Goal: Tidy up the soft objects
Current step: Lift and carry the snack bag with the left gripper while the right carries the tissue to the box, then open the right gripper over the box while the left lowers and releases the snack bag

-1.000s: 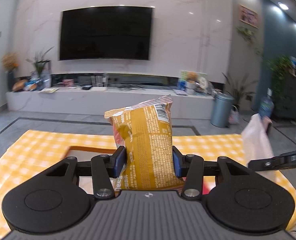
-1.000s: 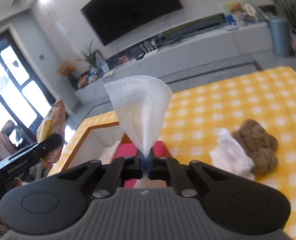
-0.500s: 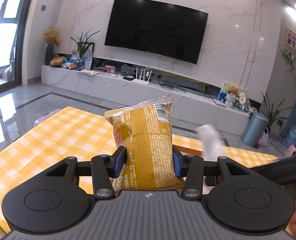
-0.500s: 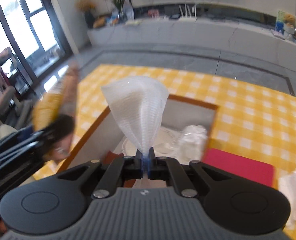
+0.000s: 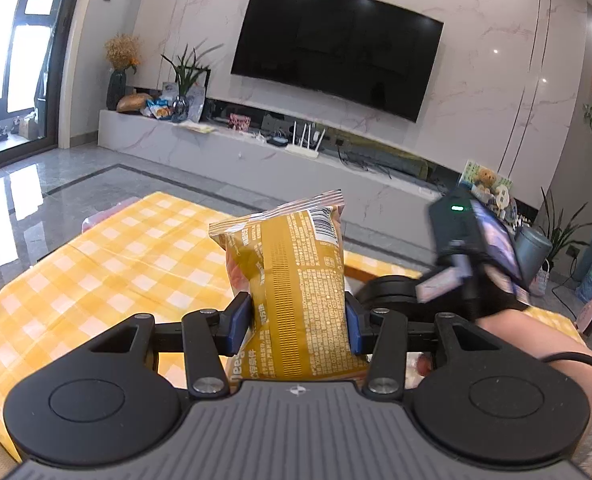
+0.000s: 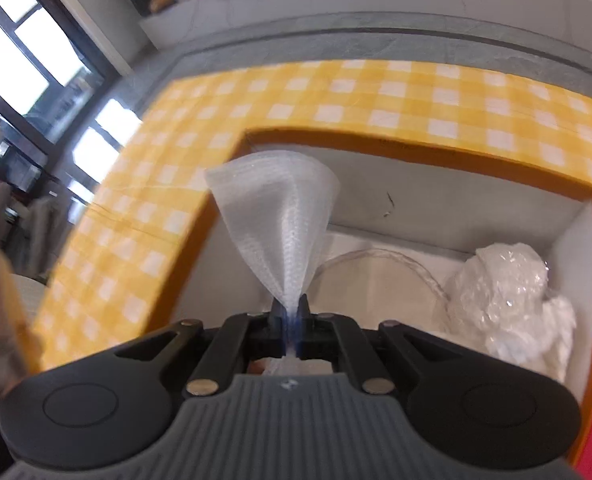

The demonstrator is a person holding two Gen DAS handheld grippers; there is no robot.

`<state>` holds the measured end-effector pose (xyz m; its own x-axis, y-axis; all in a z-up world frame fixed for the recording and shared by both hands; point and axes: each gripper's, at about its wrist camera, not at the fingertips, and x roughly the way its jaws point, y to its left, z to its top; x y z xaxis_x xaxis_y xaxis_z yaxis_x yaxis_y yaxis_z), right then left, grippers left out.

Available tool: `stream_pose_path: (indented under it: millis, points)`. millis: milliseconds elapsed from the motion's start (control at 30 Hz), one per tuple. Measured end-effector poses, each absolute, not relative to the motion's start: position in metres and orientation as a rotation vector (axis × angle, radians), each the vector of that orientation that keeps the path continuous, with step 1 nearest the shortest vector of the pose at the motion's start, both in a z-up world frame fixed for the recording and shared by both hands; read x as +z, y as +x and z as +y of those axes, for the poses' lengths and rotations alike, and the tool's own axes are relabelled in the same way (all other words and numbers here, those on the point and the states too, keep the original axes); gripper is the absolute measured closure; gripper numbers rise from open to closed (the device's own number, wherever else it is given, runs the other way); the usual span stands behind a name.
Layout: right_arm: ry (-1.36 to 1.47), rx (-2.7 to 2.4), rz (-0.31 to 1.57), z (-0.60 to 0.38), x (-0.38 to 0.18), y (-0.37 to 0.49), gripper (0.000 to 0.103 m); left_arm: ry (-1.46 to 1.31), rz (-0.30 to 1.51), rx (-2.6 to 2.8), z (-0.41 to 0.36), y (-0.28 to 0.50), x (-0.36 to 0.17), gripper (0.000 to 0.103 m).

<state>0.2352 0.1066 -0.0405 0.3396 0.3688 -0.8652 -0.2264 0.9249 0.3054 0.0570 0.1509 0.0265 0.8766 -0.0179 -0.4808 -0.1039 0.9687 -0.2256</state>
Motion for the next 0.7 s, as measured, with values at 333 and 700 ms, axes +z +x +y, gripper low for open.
stream_pose_path:
  millis: [333, 700]
  points:
    - [0.059, 0.398, 1.08, 0.099, -0.018, 0.214, 0.04, -0.269, 0.563, 0.078, 0.156, 0.065, 0.019, 0.049]
    - [-0.015, 0.353, 0.913, 0.001, 0.06, 0.147, 0.032, -0.183, 0.678, -0.084, 0.105, 0.066, 0.01, 0.049]
